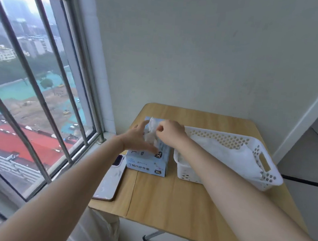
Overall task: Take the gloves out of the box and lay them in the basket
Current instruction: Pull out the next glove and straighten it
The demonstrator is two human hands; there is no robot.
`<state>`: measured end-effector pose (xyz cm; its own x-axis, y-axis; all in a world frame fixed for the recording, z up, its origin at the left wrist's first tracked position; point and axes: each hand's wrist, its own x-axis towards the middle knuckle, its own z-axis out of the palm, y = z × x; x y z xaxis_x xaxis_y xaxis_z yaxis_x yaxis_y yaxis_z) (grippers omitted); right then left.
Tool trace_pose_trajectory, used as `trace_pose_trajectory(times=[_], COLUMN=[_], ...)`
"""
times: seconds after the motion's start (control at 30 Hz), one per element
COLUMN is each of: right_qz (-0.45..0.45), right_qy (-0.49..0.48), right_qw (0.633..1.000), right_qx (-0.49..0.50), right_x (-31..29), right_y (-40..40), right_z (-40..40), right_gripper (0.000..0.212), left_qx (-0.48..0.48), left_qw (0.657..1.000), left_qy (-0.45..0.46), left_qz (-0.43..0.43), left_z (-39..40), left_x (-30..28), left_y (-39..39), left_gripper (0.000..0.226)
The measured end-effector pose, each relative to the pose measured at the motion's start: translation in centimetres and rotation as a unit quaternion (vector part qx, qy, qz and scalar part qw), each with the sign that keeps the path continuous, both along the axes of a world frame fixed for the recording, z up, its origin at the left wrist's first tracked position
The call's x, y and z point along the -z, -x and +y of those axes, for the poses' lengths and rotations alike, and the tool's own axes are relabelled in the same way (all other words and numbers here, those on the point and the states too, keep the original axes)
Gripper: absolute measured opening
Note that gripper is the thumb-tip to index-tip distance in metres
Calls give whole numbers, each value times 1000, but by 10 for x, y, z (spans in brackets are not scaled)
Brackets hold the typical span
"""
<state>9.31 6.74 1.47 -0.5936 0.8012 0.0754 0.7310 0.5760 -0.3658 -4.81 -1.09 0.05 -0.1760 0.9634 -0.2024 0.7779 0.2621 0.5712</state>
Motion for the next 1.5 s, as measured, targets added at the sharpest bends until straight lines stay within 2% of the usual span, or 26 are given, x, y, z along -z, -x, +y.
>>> trace_pose_trajectory(times=[0.07, 0.13, 0.23, 0.33, 0.47, 0.63, 0.73, 0.83, 0.9, 0.93, 1.03, 1.2, 1.3, 1.43, 1.5], right_qz=[-37, -51, -20, 11, 170, 373, 426, 433, 407, 395, 383, 389, 369, 373, 398], right_qy=[14, 9, -23, -18, 12, 53, 76, 93, 108, 118, 144, 181, 195, 205, 190], right_qw=[999, 999, 999, 1000, 985, 924, 898, 892, 903, 907, 906, 896, 902, 901, 891], right_qx=[-8, 2, 13, 10, 42, 62, 77, 89, 88, 89, 104, 116, 109, 87, 105], right_x=[7, 14, 18, 15, 0, -40, -47, -49, -49, -49, -45, -40, -35, -36, -41], right_y=[11, 16, 21, 22, 16, -1, -6, -8, -10, -10, -12, -18, -24, -29, -32], right_z=[-3, -3, -2, -5, -4, -10, -12, -14, -14, -13, -11, -9, -7, -9, -7], right_gripper=[16, 24, 17, 14, 13, 16, 16, 18, 17, 17, 17, 16, 17, 29, 36], left_qx=[13, 16, 4, -9, -12, -15, -21, -19, -34, -57, -142, -148, -188, -187, -180], left_qw=[1000, 999, 998, 996, 995, 995, 995, 998, 997, 994, 969, 972, 956, 911, 886], left_qy=[-14, -25, -4, 4, 5, 4, 7, -9, -60, -97, -200, -184, -223, -294, -317], left_qz=[15, 31, 70, 91, 98, 96, 93, 63, 22, 1, -40, 11, -13, -222, -288], left_z=[0, 1, -3, -6, -7, -5, -4, -4, -4, -4, 2, 8, 10, 14, 15], left_x=[10, 15, 17, 21, 22, 17, 16, 14, 11, 9, 7, 3, -4, -28, -40], left_y=[3, 3, 5, 6, 5, 4, 4, 5, 2, 0, -5, -3, -3, -12, -17], left_gripper=[132, 134, 147, 149, 152, 146, 150, 156, 145, 131, 70, 15, 14, 28, 33])
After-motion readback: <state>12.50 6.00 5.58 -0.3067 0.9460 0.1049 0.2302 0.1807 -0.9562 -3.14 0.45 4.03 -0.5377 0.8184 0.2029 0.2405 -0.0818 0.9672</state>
